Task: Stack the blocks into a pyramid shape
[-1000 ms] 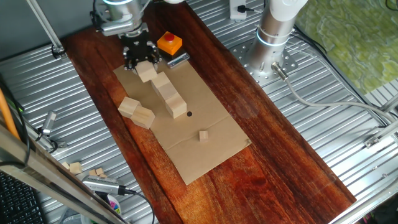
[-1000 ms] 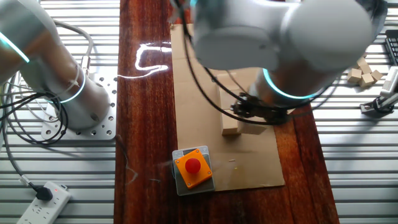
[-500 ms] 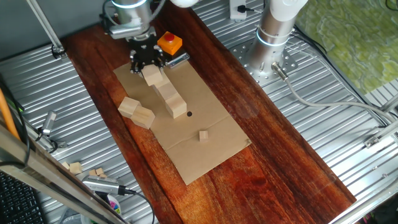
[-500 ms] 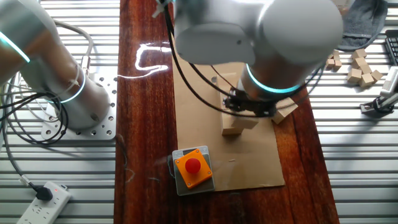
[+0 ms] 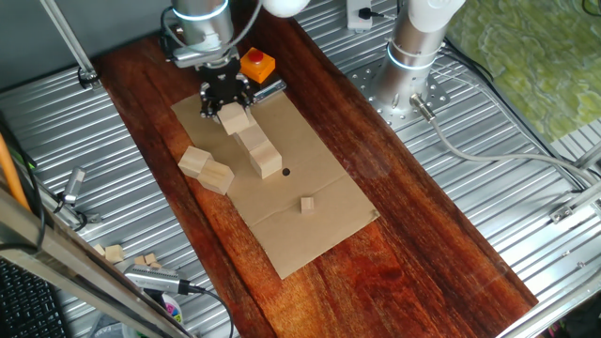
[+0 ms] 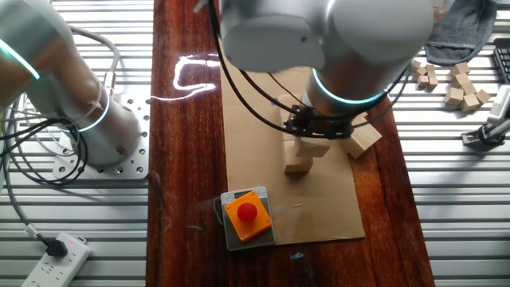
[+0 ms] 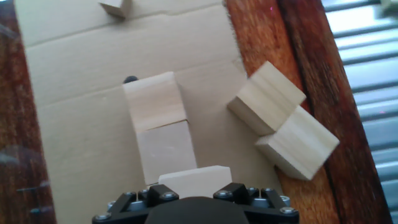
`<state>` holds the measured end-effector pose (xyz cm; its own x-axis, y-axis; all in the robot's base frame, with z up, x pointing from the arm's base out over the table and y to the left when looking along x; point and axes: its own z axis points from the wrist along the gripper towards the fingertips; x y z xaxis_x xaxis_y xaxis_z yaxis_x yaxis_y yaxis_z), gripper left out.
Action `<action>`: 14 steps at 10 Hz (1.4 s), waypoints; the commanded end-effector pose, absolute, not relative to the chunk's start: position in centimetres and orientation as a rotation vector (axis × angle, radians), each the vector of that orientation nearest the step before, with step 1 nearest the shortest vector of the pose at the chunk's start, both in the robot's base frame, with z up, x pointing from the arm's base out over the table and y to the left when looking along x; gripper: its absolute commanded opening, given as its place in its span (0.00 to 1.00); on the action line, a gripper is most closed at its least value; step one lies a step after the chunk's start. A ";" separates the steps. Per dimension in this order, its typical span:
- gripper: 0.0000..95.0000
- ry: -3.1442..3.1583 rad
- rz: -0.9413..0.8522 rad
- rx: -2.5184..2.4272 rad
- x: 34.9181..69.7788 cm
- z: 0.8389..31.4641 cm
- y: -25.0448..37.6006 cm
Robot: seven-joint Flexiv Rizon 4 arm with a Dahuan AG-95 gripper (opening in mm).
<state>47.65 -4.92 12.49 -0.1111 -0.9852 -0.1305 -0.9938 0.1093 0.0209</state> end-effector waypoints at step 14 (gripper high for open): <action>0.00 2.216 0.106 -2.150 47.7 12.5 -4.8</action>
